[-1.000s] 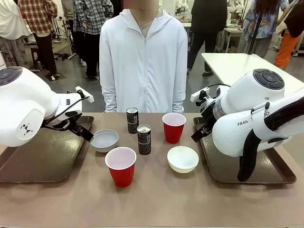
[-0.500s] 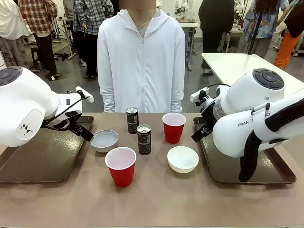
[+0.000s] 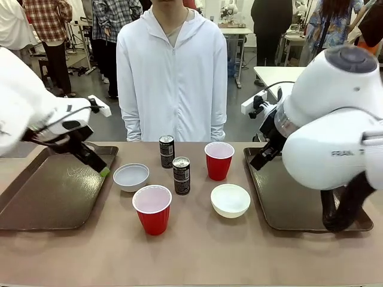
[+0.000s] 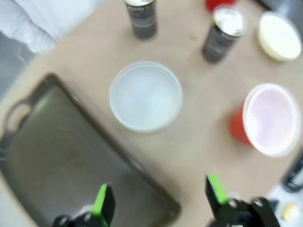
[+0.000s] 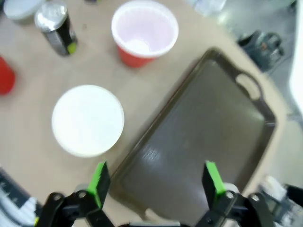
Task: Prepare tableware on both trays.
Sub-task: Pick up a Picnic Bowl from the table and place it on a Handle tray.
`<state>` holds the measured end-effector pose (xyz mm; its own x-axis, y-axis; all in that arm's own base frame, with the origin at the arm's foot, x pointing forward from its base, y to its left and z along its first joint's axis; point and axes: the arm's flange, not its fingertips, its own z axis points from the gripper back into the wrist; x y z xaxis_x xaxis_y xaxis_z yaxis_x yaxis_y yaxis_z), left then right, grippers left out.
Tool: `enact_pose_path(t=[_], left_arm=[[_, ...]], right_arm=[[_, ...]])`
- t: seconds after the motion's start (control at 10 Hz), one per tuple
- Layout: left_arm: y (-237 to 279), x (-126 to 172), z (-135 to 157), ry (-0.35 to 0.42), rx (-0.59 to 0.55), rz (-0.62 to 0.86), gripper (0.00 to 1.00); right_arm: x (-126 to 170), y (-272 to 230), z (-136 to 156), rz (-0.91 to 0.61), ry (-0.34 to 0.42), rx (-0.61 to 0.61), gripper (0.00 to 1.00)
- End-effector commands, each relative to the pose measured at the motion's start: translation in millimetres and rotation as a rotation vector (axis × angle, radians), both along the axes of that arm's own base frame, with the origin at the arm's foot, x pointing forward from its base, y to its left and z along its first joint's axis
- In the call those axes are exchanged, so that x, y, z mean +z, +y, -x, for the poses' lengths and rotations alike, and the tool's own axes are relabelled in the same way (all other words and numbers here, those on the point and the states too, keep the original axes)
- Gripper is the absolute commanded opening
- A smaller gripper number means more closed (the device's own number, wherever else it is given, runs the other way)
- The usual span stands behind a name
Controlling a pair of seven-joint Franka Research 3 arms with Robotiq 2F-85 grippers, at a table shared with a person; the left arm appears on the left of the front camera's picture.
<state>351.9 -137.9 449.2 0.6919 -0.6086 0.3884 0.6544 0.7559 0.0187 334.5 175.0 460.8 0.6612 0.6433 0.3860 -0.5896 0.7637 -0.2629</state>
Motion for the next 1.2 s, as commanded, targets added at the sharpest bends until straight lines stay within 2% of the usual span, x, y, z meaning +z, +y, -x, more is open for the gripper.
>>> enact_pose_path(t=[0.0, 0.1, 0.2, 0.3, 0.4, 0.5, 0.6, 0.7, 0.8, 0.9, 1.0, 1.1], left_arm=[[35, 1, 51, 0.118, -0.011, 0.005, 1.00], [39, 4, 62, 0.140, -0.015, -0.005, 1.00], [40, 3, 68, 0.149, -0.004, -0.013, 1.00], [35, -2, 68, 0.110, 0.067, -0.059, 1.00], [34, -5, 58, 0.046, 0.134, -0.119, 1.00], [32, 29, 41, 0.149, 0.012, -0.024, 1.00], [32, 29, 41, 0.149, 0.012, -0.024, 1.00], [32, 30, 38, 0.116, 0.053, -0.059, 1.00], [43, 21, 20, 0.180, 0.064, 0.075, 1.00], [64, 23, 19, 0.214, 0.080, 0.206, 1.00], [88, 30, 17, 0.231, 0.107, 0.291, 1.00], [115, 35, 16, 0.231, 0.136, 0.358, 1.00]], right_arm=[[-29, -46, 95, -0.050, 0.125, -0.031, 1.00], [-40, -56, 109, -0.060, 0.202, -0.067, 1.00], [-49, -63, 115, -0.070, 0.247, -0.089, 1.00], [-54, -71, 103, -0.032, 0.193, -0.097, 1.00], [-56, -66, 90, 0.105, 0.043, -0.138, 1.00], [22, -23, 50, -0.032, 0.231, -0.074, 1.00], [22, -23, 50, -0.032, 0.231, -0.074, 1.00], [25, -32, 44, 0.017, 0.182, -0.095, 1.00], [18, -47, 22, -0.139, 0.288, -0.106, 1.00], [16, -75, 13, -0.271, 0.376, -0.163, 1.00], [19, -104, 12, -0.383, 0.407, -0.198, 1.00], [21, -136, 11, -0.504, 0.406, -0.236, 1.00]])
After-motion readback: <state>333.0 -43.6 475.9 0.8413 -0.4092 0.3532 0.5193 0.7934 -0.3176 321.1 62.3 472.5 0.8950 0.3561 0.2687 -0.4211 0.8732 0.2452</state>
